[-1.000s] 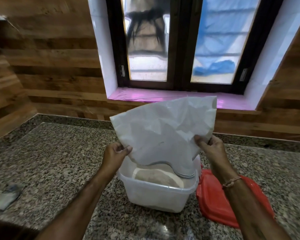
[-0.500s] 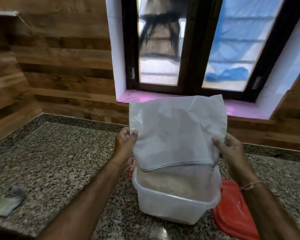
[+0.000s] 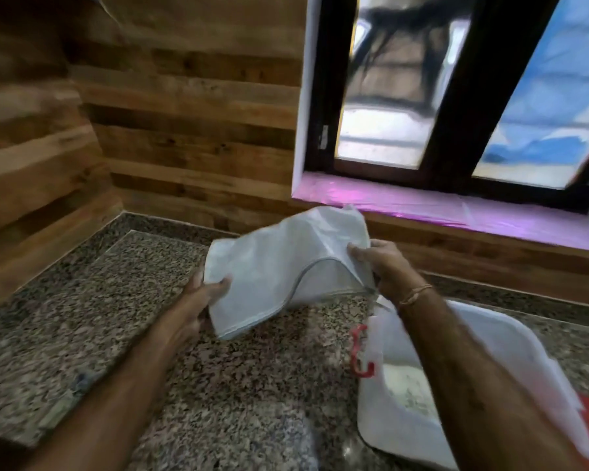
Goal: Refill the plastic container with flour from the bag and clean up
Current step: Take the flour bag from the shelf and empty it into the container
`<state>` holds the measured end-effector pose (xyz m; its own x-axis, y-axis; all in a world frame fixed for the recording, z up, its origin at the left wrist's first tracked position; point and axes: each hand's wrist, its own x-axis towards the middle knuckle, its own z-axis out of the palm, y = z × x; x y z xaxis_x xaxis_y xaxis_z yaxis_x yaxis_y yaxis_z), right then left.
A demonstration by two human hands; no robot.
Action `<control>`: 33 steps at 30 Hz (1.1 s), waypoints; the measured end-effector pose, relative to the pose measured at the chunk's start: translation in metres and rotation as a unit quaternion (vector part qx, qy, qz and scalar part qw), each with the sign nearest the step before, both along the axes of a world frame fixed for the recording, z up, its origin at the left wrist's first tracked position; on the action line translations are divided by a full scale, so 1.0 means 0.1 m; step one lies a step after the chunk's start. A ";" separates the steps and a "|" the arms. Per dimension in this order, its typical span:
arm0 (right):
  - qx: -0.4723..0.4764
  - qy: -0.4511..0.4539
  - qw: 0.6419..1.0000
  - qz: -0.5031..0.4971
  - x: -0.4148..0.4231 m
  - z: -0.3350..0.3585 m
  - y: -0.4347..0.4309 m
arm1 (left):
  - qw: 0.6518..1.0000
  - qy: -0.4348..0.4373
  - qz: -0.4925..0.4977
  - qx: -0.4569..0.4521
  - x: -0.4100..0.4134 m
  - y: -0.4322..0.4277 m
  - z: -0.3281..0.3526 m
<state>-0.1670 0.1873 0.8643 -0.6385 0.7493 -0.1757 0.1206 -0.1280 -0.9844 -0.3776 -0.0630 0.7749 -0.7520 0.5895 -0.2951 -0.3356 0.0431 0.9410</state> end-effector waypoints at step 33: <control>0.253 -0.356 0.899 -0.031 0.17 -2.22 -1.04 | 0.873 0.266 0.027 -0.408 -0.03 -0.87 -1.71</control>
<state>-0.1499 0.0833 0.6425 -0.4539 0.8784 -0.1497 0.7516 0.2873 -0.5937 -0.3810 -0.1503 0.6036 -0.9308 0.3058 -0.2003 0.1181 0.7701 0.6269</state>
